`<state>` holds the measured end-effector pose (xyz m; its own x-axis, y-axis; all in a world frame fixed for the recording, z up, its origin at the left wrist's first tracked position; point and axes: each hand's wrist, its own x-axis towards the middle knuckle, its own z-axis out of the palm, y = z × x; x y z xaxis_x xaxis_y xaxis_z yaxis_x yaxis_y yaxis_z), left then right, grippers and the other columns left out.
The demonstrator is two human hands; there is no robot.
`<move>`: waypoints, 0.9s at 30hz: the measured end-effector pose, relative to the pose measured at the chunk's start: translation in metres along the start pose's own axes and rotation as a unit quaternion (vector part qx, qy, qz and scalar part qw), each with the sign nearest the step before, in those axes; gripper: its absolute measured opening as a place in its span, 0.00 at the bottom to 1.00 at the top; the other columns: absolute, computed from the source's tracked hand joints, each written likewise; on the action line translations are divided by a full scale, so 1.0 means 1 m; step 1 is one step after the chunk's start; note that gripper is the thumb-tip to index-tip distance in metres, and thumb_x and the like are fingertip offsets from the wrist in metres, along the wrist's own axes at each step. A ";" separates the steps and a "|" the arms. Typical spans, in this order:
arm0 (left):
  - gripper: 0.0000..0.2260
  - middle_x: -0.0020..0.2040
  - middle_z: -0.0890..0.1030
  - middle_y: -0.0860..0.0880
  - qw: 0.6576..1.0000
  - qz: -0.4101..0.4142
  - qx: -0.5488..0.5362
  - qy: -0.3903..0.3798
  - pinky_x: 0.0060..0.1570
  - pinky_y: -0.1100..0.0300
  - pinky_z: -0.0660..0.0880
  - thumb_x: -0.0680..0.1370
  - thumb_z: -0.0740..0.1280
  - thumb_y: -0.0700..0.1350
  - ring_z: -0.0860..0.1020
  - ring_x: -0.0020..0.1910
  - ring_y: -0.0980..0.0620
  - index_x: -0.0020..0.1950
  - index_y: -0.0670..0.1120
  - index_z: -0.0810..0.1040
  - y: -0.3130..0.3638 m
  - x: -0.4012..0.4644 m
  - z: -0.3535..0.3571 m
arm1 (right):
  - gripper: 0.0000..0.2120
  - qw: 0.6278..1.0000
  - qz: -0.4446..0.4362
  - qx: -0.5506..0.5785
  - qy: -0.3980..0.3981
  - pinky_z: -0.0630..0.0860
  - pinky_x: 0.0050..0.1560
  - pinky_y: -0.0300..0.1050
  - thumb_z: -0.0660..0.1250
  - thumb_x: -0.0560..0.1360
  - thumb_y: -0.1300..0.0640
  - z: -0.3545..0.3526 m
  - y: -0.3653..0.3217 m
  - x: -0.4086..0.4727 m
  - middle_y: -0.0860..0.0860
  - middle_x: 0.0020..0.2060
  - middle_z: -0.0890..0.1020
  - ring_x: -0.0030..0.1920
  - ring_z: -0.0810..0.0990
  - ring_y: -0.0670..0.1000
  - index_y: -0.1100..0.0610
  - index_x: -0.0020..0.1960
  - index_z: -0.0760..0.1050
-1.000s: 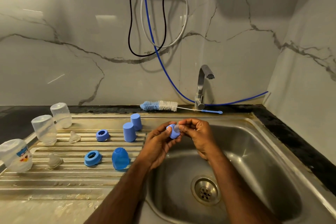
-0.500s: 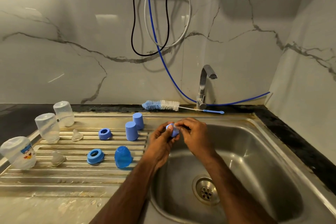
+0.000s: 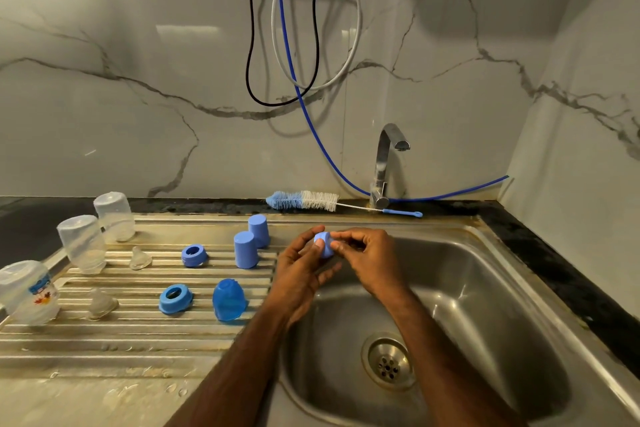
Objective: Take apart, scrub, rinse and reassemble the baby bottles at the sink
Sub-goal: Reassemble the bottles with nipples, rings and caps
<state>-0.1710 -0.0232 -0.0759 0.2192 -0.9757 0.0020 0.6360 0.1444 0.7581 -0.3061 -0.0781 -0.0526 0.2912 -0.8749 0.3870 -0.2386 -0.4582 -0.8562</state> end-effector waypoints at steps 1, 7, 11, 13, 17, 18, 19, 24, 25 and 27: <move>0.18 0.59 0.84 0.40 1.000 -0.003 0.011 0.004 0.54 0.42 0.82 0.75 0.69 0.41 0.83 0.59 0.40 0.65 0.42 0.79 -0.001 0.000 -0.001 | 0.10 1.000 -0.004 -0.006 -0.001 0.78 0.50 0.30 0.75 0.74 0.62 -0.001 0.000 0.000 0.48 0.47 0.86 0.46 0.83 0.36 0.56 0.55 0.85; 0.17 0.55 0.85 0.40 0.998 0.022 0.065 0.007 0.48 0.55 0.84 0.74 0.70 0.41 0.85 0.52 0.44 0.63 0.41 0.79 0.001 0.001 0.000 | 0.11 1.000 0.003 -0.008 -0.027 0.79 0.48 0.32 0.76 0.72 0.61 -0.001 0.003 0.000 0.45 0.45 0.85 0.46 0.83 0.41 0.55 0.54 0.84; 0.17 0.55 0.85 0.39 0.998 0.010 0.055 -0.010 0.52 0.53 0.83 0.74 0.69 0.40 0.84 0.54 0.43 0.62 0.39 0.78 0.003 0.002 0.000 | 0.08 0.997 0.034 0.063 -0.034 0.81 0.43 0.37 0.76 0.72 0.65 -0.007 0.004 0.004 0.50 0.42 0.87 0.42 0.86 0.46 0.57 0.50 0.85; 0.18 0.57 0.84 0.39 0.998 0.001 0.053 -0.017 0.57 0.50 0.82 0.74 0.68 0.39 0.83 0.57 0.42 0.63 0.38 0.78 0.004 0.003 0.000 | 0.08 0.991 0.053 0.117 -0.043 0.81 0.42 0.39 0.75 0.71 0.67 -0.012 0.005 0.006 0.52 0.40 0.87 0.40 0.86 0.47 0.58 0.48 0.84; 0.17 0.56 0.84 0.39 0.999 -0.007 0.044 -0.025 0.55 0.51 0.82 0.75 0.67 0.39 0.83 0.56 0.42 0.63 0.38 0.77 0.003 0.001 0.001 | 0.08 0.981 0.080 0.172 -0.047 0.83 0.44 0.43 0.76 0.71 0.67 -0.015 0.008 0.005 0.55 0.42 0.87 0.43 0.87 0.54 0.60 0.48 0.84; 0.17 0.55 0.85 0.40 0.999 -0.006 0.044 -0.025 0.55 0.52 0.83 0.74 0.68 0.38 0.83 0.56 0.42 0.63 0.39 0.77 0.003 0.000 0.000 | 0.08 0.980 0.083 0.173 -0.049 0.83 0.45 0.43 0.76 0.71 0.67 -0.014 0.009 0.005 0.55 0.42 0.87 0.44 0.87 0.54 0.60 0.49 0.84; 0.17 0.54 0.85 0.41 0.999 -0.004 0.045 -0.026 0.56 0.51 0.82 0.74 0.68 0.37 0.83 0.55 0.42 0.63 0.40 0.77 0.003 0.000 -0.001 | 0.10 0.981 0.083 0.167 -0.051 0.83 0.46 0.43 0.77 0.70 0.67 -0.013 0.009 0.004 0.54 0.44 0.87 0.46 0.87 0.53 0.60 0.50 0.84; 0.17 0.62 0.82 0.40 0.998 0.006 0.027 -0.050 0.58 0.49 0.81 0.75 0.66 0.30 0.81 0.63 0.41 0.63 0.41 0.75 0.002 0.001 -0.006 | 0.16 0.994 0.065 0.083 -0.040 0.83 0.51 0.43 0.80 0.67 0.60 -0.007 0.010 0.004 0.47 0.47 0.87 0.49 0.85 0.45 0.52 0.53 0.84; 0.17 0.63 0.81 0.41 0.998 0.007 0.032 -0.051 0.58 0.49 0.81 0.76 0.65 0.30 0.81 0.63 0.40 0.63 0.41 0.74 0.001 0.000 -0.005 | 0.14 0.995 0.060 0.067 -0.038 0.83 0.51 0.42 0.80 0.68 0.61 -0.006 0.011 0.004 0.46 0.45 0.86 0.47 0.85 0.44 0.53 0.53 0.84; 0.17 0.63 0.82 0.40 0.998 0.004 0.041 -0.049 0.58 0.46 0.81 0.77 0.64 0.31 0.81 0.62 0.39 0.65 0.42 0.74 0.001 0.002 -0.004 | 0.13 0.997 0.049 0.045 -0.034 0.82 0.51 0.38 0.78 0.70 0.62 -0.004 0.011 0.004 0.44 0.45 0.86 0.46 0.84 0.41 0.54 0.54 0.84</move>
<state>-0.1670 -0.0240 -0.0779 0.1489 -0.9865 0.0689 0.5711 0.1426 0.8084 -0.3115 -0.0869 -0.0588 0.3339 -0.9004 0.2788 -0.1851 -0.3527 -0.9172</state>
